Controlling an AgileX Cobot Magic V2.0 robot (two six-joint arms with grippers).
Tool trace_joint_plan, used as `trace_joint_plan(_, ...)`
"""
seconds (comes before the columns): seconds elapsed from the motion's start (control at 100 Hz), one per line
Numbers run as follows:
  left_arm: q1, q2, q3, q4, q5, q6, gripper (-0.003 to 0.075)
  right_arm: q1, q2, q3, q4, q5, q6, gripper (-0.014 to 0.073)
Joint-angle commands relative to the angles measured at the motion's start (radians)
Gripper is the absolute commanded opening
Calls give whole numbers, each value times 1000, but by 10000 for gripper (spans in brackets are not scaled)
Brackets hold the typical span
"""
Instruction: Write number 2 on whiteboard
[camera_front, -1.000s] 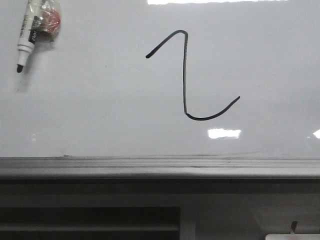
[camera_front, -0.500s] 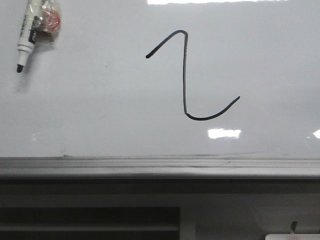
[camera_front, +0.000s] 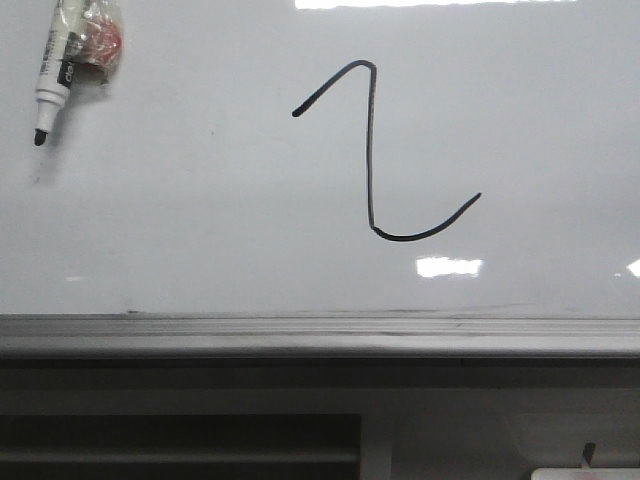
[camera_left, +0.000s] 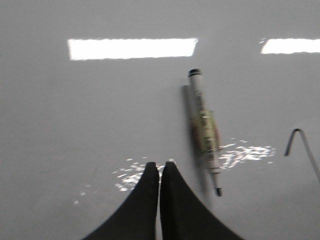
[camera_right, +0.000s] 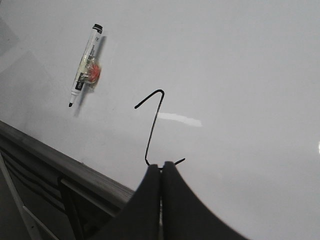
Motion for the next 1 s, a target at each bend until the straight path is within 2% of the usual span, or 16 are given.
trace_joint_plan(0.0,93,22,-16,85,-58,-83,-20,-5,-13,-24,18,-63,-2,-52)
trace_joint_plan(0.16,227,18,25,232,-58,-189,-20,-5,-13,-24,18,-63,-2,-52)
trace_joint_plan(0.48,338,-63,131,239,-61,-195,-20,-5,-13,-24,18,-63,-2,-52)
trace_joint_plan(0.99,366,-71,131,208,-48,-195,-20,-5,-13,-24,18,-63,-2,-52)
